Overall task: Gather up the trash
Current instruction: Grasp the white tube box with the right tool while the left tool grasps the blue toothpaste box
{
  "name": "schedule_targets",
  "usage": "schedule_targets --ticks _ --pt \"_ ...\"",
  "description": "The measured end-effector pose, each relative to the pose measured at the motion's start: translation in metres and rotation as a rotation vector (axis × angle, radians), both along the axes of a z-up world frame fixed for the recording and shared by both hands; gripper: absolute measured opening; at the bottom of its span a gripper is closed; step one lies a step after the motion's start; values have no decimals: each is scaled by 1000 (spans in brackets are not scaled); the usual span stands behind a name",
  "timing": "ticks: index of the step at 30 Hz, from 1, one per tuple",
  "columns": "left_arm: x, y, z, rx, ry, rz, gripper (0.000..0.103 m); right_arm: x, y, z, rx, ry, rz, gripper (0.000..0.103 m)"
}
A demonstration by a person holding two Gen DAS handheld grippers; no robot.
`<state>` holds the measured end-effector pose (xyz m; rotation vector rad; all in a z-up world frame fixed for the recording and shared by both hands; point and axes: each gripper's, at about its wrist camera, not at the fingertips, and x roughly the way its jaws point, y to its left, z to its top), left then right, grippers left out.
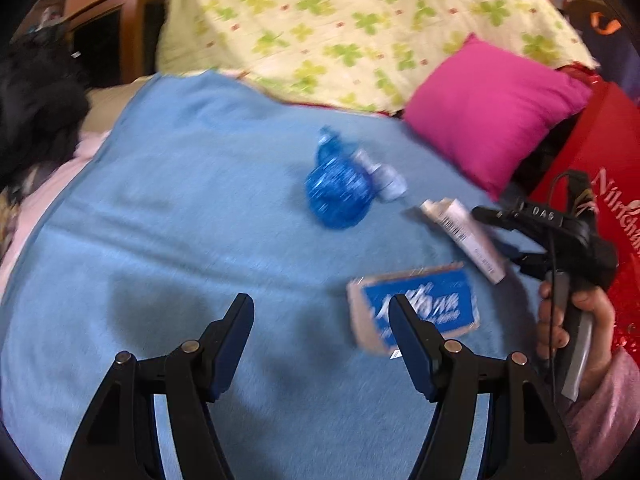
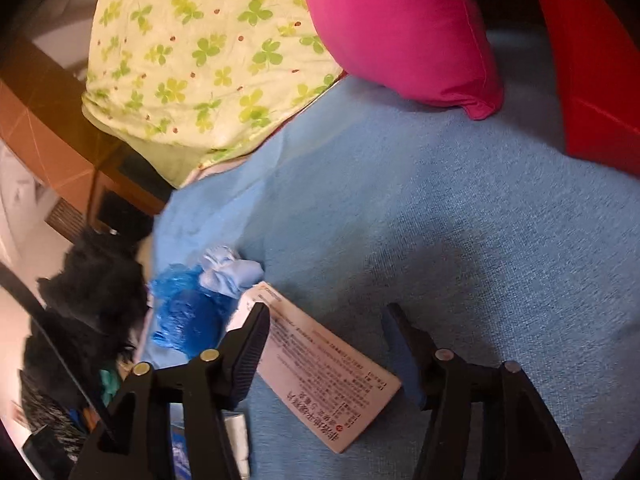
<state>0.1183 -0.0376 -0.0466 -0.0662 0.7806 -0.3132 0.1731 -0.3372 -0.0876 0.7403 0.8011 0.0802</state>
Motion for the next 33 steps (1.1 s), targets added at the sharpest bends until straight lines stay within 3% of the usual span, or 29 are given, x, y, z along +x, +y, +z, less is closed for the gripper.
schedule_targets --ticks 4,8,14,19,33 --pt "17 -7 4 -101 -13 -66 74 2 7 3 7 16 61 68" --pt "28 -22 6 -111 -39 -141 76 7 25 7 -61 25 126 74" --pt "44 -43 -21 -94 35 -231 77 8 57 9 -281 28 174 76" --pt "45 -47 -28 -116 76 -296 77 6 75 11 -450 19 188 54" --pt "-9 -68 -21 -4 73 -502 78 -19 56 17 -402 101 123 50"
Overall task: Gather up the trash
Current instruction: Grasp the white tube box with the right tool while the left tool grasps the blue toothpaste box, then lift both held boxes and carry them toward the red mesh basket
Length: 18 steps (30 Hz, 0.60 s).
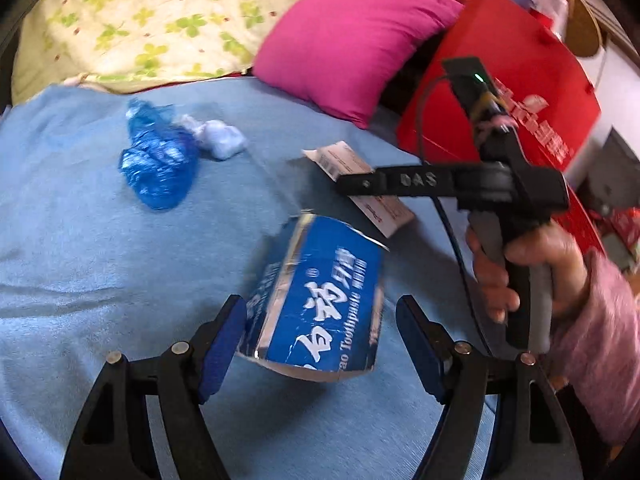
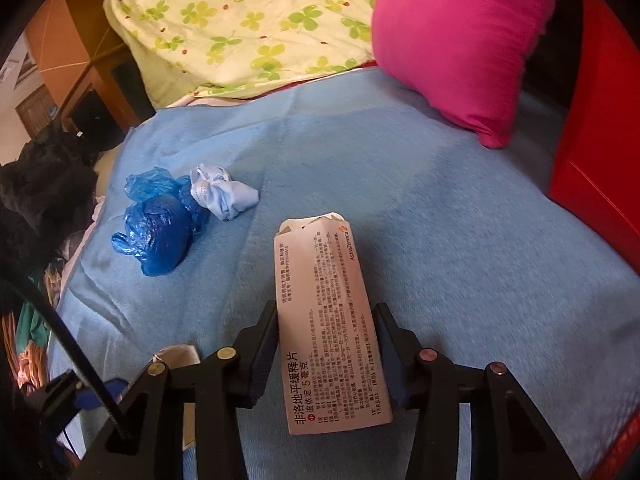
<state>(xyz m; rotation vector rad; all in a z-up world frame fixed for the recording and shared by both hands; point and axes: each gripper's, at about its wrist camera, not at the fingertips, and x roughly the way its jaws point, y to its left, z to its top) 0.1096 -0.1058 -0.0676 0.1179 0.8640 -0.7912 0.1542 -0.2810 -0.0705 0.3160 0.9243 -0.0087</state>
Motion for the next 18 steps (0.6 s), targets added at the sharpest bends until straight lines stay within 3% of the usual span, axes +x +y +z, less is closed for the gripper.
schedule_targets --ticks 5,12,18 --pt "-20 -10 7 75 -79 28 78 -18 -6 11 -4 -12 -23 49" --pt "-6 -22 -4 140 -48 152 78 -48 0 36 -31 -59 -28 50" --pt "-6 -17 -1 113 -36 221 67 -86 8 64 -59 -155 -21 50"
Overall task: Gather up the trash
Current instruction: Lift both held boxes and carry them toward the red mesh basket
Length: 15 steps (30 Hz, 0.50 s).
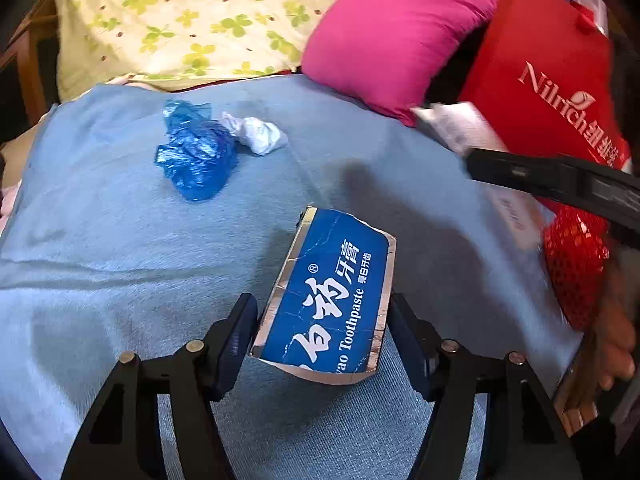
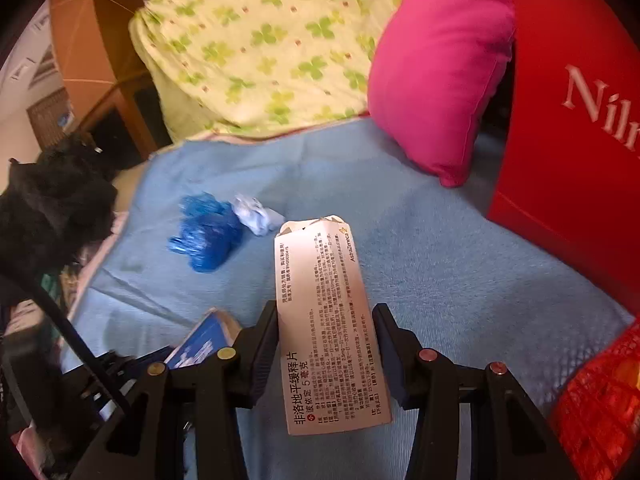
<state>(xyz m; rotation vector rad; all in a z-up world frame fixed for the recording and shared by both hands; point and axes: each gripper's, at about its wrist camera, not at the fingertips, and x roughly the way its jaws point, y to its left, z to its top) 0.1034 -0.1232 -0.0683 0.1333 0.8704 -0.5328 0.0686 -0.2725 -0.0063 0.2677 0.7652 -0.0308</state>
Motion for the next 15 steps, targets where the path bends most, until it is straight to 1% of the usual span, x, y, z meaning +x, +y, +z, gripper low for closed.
schedule_targets --ticks 3,7,10,15 --pt "-7 5 6 -21 -4 34 66 -22 2 12 11 -51 6 50" --pt "-18 10 23 -56 -39 67 66 -51 1 23 31 -94 12 50" --pt "-31 14 38 -64 -78 103 66 -69 -2 28 45 -122 6 50" --pt "-58 21 63 -51 -181 161 66 -101 -4 40 45 -209 -14 50"
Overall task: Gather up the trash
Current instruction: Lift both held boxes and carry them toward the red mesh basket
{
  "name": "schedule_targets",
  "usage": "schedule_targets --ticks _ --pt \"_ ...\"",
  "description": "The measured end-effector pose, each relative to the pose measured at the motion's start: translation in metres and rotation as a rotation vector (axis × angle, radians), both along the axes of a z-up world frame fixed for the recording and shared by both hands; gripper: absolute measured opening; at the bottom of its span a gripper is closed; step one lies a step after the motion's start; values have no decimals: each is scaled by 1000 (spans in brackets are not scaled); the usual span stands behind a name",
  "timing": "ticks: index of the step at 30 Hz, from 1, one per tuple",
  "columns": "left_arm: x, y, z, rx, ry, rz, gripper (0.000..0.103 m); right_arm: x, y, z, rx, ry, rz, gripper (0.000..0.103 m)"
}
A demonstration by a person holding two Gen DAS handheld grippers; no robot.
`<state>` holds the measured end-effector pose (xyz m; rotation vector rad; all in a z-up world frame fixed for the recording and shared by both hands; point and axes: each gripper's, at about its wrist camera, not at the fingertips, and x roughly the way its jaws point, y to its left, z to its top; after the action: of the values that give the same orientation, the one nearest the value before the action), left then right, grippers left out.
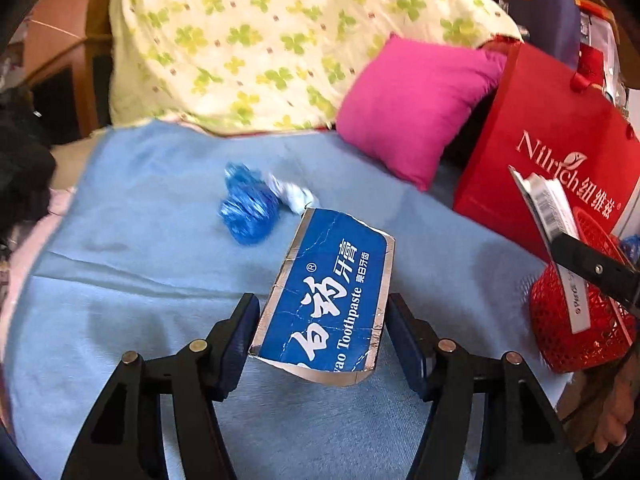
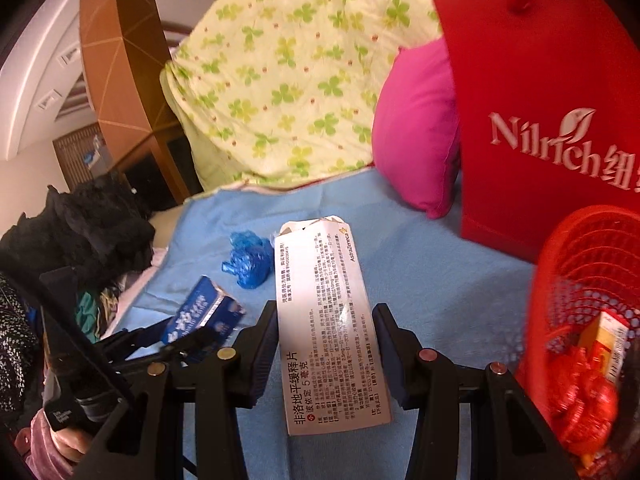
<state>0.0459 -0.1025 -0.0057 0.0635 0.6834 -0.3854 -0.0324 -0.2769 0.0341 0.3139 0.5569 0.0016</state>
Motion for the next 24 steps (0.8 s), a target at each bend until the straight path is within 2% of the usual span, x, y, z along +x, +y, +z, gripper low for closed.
schedule_targets --ticks 7,13,24 --pt "-44 9 8 47 -65 93 66 -35 -8 14 19 -99 -48 50" --pt "-93 7 5 68 -65 121 66 -61 -1 19 23 -144 -38 50" --pt "-140 0 45 128 -138 160 66 -115 13 20 57 -192 0 50"
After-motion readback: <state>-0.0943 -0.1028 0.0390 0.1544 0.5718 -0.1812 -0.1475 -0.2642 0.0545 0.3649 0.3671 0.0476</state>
